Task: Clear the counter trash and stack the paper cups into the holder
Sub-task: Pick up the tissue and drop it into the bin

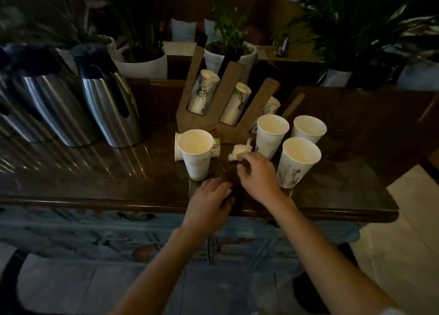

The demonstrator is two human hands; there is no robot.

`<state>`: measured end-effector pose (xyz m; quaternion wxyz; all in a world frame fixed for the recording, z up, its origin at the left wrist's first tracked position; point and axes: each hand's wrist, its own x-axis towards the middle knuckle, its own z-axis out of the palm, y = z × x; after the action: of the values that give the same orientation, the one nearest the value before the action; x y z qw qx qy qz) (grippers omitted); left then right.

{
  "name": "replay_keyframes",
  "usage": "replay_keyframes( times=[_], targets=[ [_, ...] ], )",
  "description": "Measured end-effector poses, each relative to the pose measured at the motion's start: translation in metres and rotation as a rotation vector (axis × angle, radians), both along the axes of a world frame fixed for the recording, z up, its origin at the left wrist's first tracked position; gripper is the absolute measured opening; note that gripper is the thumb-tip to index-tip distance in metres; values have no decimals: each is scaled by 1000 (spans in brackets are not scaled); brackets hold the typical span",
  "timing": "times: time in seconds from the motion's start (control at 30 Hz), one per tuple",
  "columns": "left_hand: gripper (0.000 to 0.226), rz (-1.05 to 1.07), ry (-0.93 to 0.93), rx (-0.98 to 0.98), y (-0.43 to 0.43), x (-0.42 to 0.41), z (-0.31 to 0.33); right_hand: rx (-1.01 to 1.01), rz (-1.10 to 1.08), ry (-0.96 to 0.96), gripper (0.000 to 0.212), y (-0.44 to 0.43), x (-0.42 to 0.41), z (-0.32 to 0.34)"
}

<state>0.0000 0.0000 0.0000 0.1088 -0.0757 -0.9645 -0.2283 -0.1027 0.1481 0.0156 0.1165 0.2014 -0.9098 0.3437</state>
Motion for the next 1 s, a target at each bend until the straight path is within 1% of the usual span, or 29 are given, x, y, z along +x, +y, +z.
replay_keyframes(
  times=[0.03,0.07,0.13,0.2,0.27,0.37,0.43,0.53,0.57,0.67,0.7,0.8,0.87,1.0],
  targets=[
    [35,-17,-49,-30,-1,-4,-3,50,-6,12,35,-7,-14,-3],
    [38,-12,-93,-63,-1,-6,-4,136,-16,-25,41,-15,-23,-1],
    [45,7,-173,-132,-2,-8,-10,317,4,-174,51,-30,-45,-6],
    [50,-7,-203,-160,-2,-6,-18,421,45,-299,47,-38,-54,-16],
    [58,-25,-224,-201,-6,-2,-22,438,54,-246,36,-37,-51,-28],
    [67,-50,-214,-229,-11,4,-21,364,40,-105,24,-27,-31,-37],
    [60,-83,-184,-196,-13,9,-19,309,56,-80,20,-13,-10,-40],
    [48,-118,-157,-106,-17,15,-15,269,111,-125,18,14,25,-36],
    [43,-139,-147,-88,-17,17,-14,244,133,-160,21,23,39,-33],
    [27,-197,-73,-32,-10,29,-18,115,170,-288,42,51,86,-26],
    [23,-215,-73,-8,-3,34,-21,94,184,-314,44,62,100,-27],
    [20,-294,-159,57,24,49,-37,96,228,-387,28,97,137,-42],
    [15,-351,-256,47,50,50,-54,83,208,-444,20,125,152,-58],
    [24,-413,-492,37,128,39,-97,27,93,-583,13,192,165,-100]
  ],
)
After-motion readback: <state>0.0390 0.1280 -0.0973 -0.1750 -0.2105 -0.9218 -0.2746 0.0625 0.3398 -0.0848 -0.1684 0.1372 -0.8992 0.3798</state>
